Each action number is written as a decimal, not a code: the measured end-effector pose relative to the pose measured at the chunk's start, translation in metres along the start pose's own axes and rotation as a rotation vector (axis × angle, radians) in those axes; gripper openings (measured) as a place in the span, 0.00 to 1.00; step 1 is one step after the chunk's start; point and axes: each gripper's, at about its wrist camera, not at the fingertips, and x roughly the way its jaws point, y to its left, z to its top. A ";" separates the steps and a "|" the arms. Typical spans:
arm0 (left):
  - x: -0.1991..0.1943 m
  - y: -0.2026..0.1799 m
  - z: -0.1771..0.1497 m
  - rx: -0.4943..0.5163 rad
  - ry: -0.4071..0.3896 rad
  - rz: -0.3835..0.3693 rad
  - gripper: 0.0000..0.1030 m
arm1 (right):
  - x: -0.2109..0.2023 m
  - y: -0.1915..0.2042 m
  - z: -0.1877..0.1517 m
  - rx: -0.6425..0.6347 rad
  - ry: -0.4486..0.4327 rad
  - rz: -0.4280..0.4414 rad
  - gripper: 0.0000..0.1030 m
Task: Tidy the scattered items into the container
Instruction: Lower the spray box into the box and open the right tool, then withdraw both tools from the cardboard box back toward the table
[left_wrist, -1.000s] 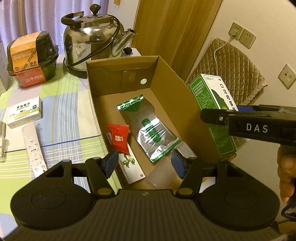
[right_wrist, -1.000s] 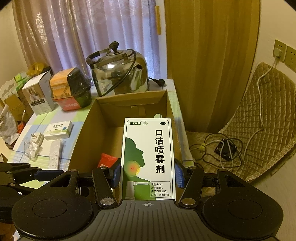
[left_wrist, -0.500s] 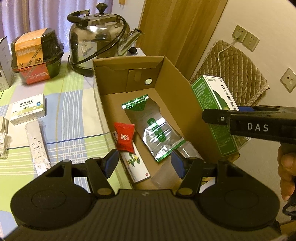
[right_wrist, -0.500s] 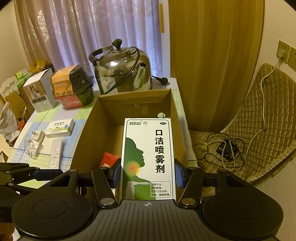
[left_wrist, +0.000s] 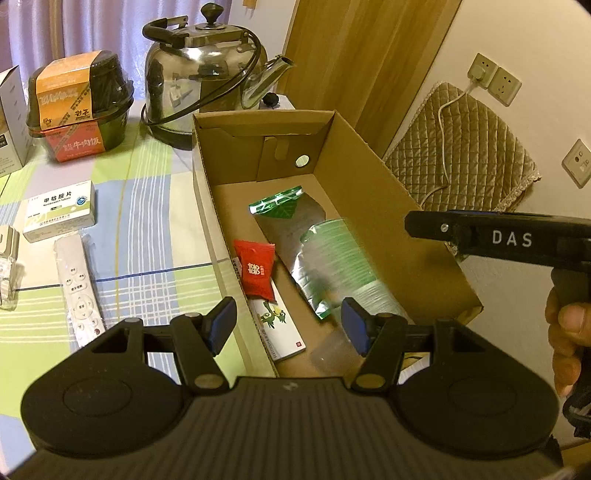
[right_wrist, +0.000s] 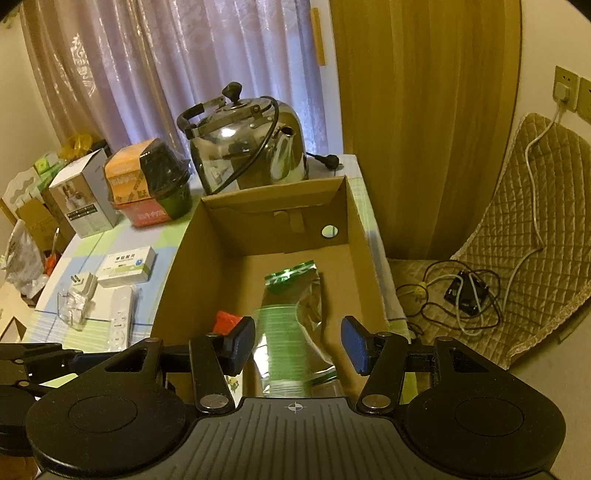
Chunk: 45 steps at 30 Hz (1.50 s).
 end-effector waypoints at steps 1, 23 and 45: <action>0.000 0.000 0.000 -0.001 0.000 0.000 0.56 | -0.001 -0.001 -0.001 0.005 -0.003 -0.003 0.57; -0.019 0.015 -0.011 -0.021 -0.013 0.012 0.56 | -0.014 0.011 -0.010 0.014 -0.003 -0.003 0.57; -0.083 0.079 -0.070 -0.082 -0.042 0.148 0.79 | -0.054 0.055 -0.041 -0.001 -0.037 -0.037 1.00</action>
